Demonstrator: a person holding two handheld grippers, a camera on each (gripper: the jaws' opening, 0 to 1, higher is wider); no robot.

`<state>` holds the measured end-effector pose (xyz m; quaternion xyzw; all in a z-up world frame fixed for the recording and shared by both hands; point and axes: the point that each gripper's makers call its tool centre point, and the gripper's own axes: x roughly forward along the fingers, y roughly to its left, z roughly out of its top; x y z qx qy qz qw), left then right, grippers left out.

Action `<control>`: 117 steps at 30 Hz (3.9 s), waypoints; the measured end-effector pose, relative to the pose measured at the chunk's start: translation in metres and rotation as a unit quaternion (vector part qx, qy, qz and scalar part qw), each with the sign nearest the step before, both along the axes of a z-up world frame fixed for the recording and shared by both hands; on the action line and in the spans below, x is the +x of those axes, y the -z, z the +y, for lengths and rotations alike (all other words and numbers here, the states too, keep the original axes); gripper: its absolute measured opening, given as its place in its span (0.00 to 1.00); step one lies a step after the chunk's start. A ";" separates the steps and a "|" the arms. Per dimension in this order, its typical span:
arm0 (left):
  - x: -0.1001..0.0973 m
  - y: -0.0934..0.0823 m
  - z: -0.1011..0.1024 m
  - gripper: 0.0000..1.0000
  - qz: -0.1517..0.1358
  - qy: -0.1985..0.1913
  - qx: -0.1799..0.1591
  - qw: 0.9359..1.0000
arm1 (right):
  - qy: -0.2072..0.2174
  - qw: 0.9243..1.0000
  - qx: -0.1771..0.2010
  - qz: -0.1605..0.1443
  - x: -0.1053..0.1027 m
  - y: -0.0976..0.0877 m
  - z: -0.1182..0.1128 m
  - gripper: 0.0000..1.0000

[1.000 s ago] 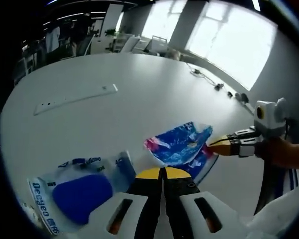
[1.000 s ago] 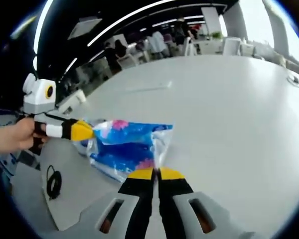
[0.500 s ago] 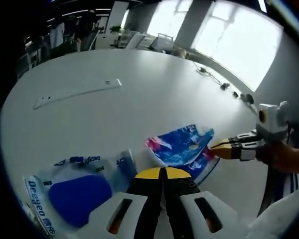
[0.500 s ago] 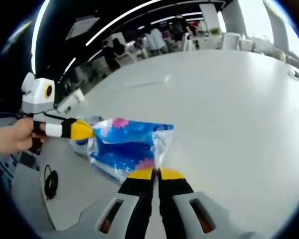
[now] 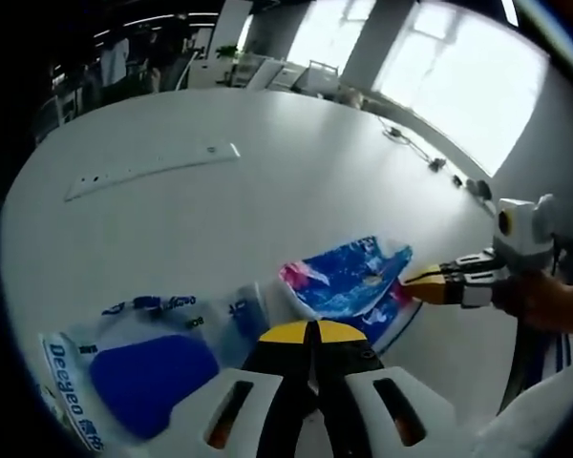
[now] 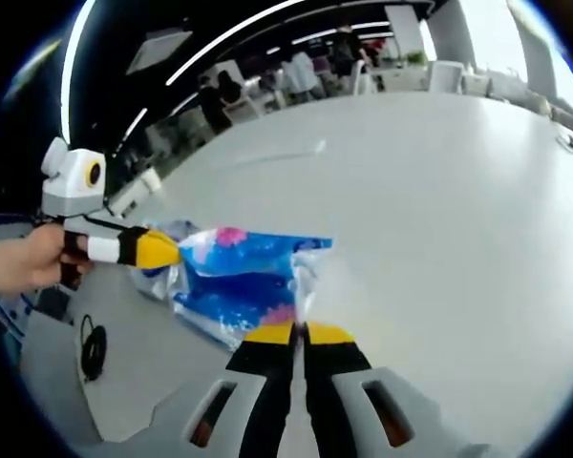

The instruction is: Arrange the tabletop items into an orderly group along one side of the table until the central work area is clear of visible clutter.

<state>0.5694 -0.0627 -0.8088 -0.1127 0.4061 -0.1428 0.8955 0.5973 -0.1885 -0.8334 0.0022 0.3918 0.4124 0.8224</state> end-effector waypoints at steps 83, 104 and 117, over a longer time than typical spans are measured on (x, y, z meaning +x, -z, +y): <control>-0.035 -0.051 0.017 0.88 -0.058 -0.024 0.038 0.997 | -0.023 0.996 -0.022 -0.082 -0.019 -0.042 0.000 0.72; -0.072 -0.065 0.033 0.84 -0.061 -0.036 0.043 0.997 | -0.016 0.995 -0.015 -0.093 -0.040 -0.065 -0.006 0.71; -0.089 -0.066 0.030 0.83 -0.057 -0.033 0.037 0.997 | -0.011 0.995 -0.020 -0.099 -0.054 -0.073 -0.019 0.69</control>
